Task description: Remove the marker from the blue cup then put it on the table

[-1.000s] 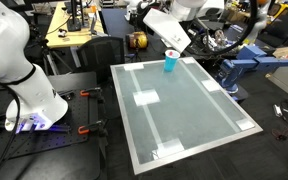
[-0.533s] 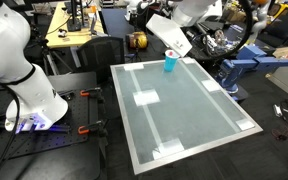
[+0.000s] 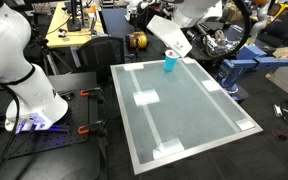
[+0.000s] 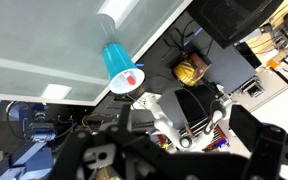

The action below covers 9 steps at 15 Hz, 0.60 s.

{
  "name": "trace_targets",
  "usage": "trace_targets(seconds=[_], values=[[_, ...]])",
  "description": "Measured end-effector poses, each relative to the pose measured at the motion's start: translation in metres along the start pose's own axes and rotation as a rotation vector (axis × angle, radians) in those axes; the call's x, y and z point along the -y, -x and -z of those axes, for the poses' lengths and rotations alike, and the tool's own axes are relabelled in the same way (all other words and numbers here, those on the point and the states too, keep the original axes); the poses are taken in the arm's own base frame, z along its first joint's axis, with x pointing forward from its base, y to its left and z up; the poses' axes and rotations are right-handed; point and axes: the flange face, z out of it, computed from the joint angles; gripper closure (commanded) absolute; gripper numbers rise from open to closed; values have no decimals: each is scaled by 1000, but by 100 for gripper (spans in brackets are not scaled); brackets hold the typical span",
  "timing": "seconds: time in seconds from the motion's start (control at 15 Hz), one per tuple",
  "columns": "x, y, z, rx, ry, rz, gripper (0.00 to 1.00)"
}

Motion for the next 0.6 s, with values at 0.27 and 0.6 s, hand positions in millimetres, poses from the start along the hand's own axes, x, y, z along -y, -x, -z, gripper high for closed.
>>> trace_targets(seconds=[0.27,0.6], values=[[-6,0,-16,-73,-37,65,0],[-12,-10,-44,-127,-117,160,0]])
